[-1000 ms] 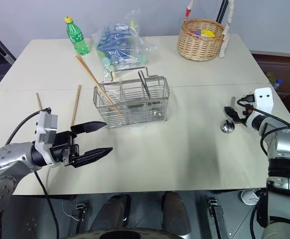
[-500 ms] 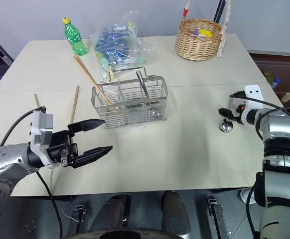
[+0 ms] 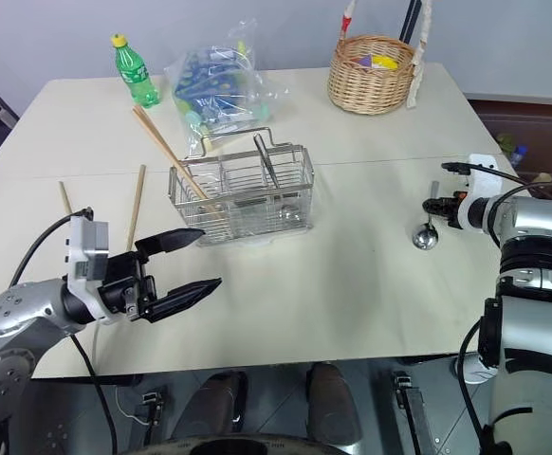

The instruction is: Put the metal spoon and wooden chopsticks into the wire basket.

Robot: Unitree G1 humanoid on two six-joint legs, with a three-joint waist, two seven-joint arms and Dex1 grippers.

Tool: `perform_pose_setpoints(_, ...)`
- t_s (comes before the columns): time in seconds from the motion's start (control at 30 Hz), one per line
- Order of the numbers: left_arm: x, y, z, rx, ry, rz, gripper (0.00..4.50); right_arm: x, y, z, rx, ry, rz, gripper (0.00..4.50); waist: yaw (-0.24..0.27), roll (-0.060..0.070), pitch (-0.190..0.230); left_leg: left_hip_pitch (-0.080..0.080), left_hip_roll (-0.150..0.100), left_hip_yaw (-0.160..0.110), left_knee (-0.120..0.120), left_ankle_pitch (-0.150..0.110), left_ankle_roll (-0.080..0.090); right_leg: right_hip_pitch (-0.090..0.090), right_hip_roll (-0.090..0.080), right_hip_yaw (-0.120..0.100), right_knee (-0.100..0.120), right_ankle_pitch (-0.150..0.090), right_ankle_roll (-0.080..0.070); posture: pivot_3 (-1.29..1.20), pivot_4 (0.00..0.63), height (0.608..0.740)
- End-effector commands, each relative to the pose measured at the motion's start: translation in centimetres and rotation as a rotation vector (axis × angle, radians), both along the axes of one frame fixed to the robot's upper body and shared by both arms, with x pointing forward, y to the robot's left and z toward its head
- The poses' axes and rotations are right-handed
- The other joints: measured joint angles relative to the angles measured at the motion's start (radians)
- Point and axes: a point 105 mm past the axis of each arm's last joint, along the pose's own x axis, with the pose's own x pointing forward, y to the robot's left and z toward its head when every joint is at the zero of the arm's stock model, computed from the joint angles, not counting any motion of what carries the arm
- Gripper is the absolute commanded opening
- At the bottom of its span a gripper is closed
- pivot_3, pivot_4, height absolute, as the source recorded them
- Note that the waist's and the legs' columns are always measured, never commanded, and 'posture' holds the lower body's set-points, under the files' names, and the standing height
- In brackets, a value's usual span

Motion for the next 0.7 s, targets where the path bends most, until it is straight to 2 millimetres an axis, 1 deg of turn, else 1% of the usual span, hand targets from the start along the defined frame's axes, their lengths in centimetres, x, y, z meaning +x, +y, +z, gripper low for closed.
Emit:
perform_pose_setpoints(0.03, -0.4, -0.3, 0.7, -0.005, -0.052, -0.005, 4.5, -0.5, 0.6, -1.5, 0.002, 0.053, 0.019, 0.11, 0.001, 0.0, 0.0, 0.0, 0.0, 0.0, 0.0, 0.0, 0.0, 0.0, 0.0, 0.0, 0.0, 0.0, 0.0, 0.0, 0.15, 0.74)
perform_pose_setpoints(0.07, -0.4, -0.3, 0.7, -0.006, -0.053, -0.002, 4.5, -0.5, 0.7, -1.6, 0.001, 0.056, 0.021, 0.05, 0.001, -0.001, -0.001, 0.0, 0.0, 0.0, 0.0, 0.0, 0.0, 0.001, 0.0, 0.0, 0.0, 0.0, 0.0, 0.0, 0.15, 0.74)
perform_pose_setpoints(0.3, -0.5, -0.4, 0.6, -0.016, -0.052, 0.004, 4.5, -1.0, 0.5, -2.1, -0.005, 0.068, 0.009, 0.05, 0.004, -0.003, -0.002, 0.0, 0.0, 0.0, 0.001, 0.0, 0.0, 0.001, 0.0, 0.0, 0.0, 0.0, 0.0, 0.0, 0.15, 0.74)
perform_pose_setpoints(0.5, -0.5, -0.6, 0.7, -0.02, -0.052, -0.003, 4.5, -1.0, 0.2, -1.8, -0.008, 0.062, -0.013, 0.05, 0.004, -0.003, -0.002, 0.0, 0.0, 0.0, 0.001, 0.0, 0.0, 0.001, 0.0, 0.0, 0.0, 0.0, 0.0, 0.0, 0.15, 0.74)
perform_pose_setpoints(0.6, -0.4, -0.6, 0.7, -0.018, -0.055, -0.012, 4.5, -0.4, 0.2, -0.9, -0.015, 0.016, -0.023, 0.05, 0.004, -0.003, -0.002, 0.0, 0.0, 0.0, 0.001, 0.0, 0.0, 0.001, 0.0, 0.0, 0.0, 0.0, 0.0, 0.0, 0.15, 0.74)
perform_pose_setpoints(0.7, -0.2, -0.6, 0.7, -0.017, -0.057, -0.017, 4.5, 0.7, 0.0, 1.6, -0.045, -0.101, -0.053, 0.05, 0.004, -0.003, -0.002, 0.0, 0.0, 0.0, 0.001, 0.0, 0.0, 0.001, 0.0, 0.0, 0.0, 0.0, -0.001, 0.0, 0.15, 0.74)
